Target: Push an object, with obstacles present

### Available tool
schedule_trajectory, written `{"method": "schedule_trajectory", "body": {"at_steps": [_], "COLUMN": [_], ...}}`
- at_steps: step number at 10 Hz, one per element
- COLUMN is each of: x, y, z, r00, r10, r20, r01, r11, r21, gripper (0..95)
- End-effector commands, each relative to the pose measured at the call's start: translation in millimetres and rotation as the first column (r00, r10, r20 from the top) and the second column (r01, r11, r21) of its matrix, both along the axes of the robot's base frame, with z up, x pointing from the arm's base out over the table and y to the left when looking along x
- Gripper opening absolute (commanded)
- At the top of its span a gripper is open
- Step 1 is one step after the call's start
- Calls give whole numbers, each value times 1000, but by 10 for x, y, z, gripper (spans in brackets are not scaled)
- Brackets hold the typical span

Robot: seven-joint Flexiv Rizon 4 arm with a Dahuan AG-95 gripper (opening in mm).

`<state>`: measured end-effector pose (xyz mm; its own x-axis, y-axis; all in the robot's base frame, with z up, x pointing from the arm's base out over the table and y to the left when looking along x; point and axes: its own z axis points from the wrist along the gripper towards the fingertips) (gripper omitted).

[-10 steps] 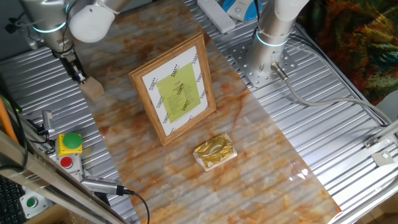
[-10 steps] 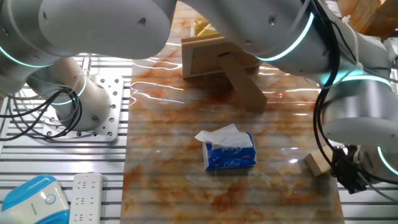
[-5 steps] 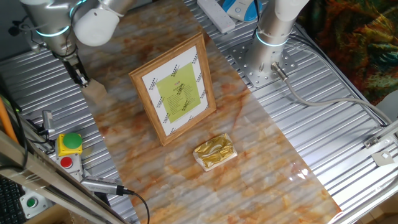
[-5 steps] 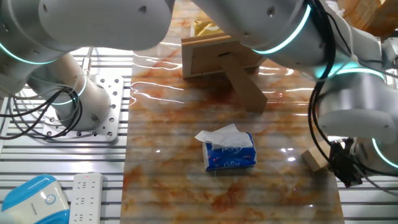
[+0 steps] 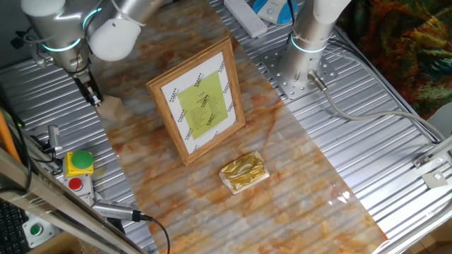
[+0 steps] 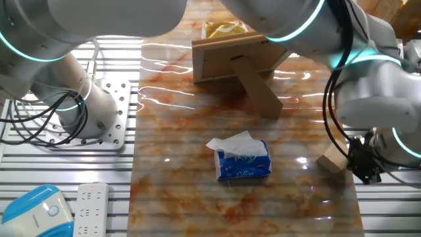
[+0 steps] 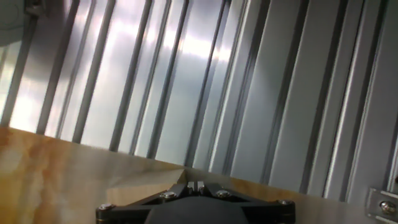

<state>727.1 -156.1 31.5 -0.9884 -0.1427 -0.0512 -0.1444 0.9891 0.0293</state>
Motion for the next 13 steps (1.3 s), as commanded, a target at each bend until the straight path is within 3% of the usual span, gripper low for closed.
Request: {"method": "schedule_trajectory", "body": {"at_steps": [1,3,4,8,10,11,13], "x": [-6,-7,-7,-19,-118,-163,-243], "y": [76,94,77,-138,-330,-364,-382], "z": [9,9,28,117,165,164,177], "r00": [1000,1000,1000,999,997,998,997], "r10": [-11,-16,0,32,45,40,-20], "r20": [-7,-8,-15,-36,-56,-55,-79], "r01": [11,16,0,-33,-45,-40,21], "r11": [1000,1000,1000,999,999,999,1000], "r21": [-8,-1,-18,-18,-5,3,8], "gripper": [0,0,0,0,0,0,0]}}
